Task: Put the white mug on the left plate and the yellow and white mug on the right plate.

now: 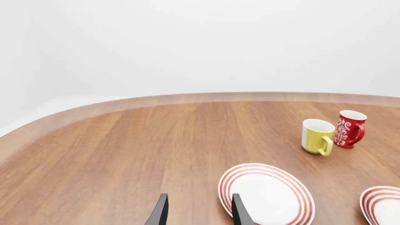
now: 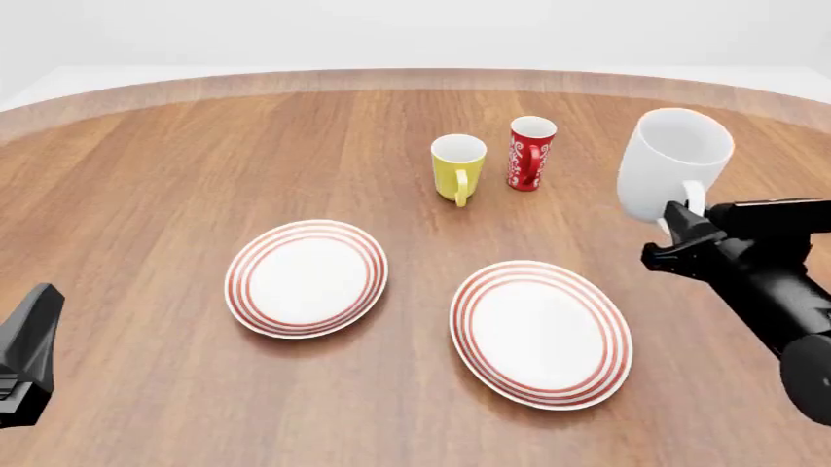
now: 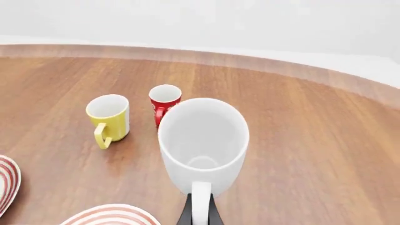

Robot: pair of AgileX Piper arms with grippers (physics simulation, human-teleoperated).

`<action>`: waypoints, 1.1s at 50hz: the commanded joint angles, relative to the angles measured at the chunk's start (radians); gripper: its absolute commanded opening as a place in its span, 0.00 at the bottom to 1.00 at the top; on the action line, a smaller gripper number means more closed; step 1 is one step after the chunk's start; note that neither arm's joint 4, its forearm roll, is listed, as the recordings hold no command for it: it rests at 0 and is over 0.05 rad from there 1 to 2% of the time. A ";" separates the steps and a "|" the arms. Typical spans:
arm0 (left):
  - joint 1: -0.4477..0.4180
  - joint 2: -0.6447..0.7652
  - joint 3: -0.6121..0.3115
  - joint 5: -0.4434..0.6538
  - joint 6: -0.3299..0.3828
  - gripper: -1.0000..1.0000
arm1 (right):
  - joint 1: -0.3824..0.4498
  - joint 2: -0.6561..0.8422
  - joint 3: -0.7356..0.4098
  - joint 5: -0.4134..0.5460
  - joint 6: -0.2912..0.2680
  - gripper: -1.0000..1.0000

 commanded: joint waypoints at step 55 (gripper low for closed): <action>0.000 0.000 0.000 0.000 0.000 1.00 | 0.240 -0.580 -0.132 0.582 -0.074 0.00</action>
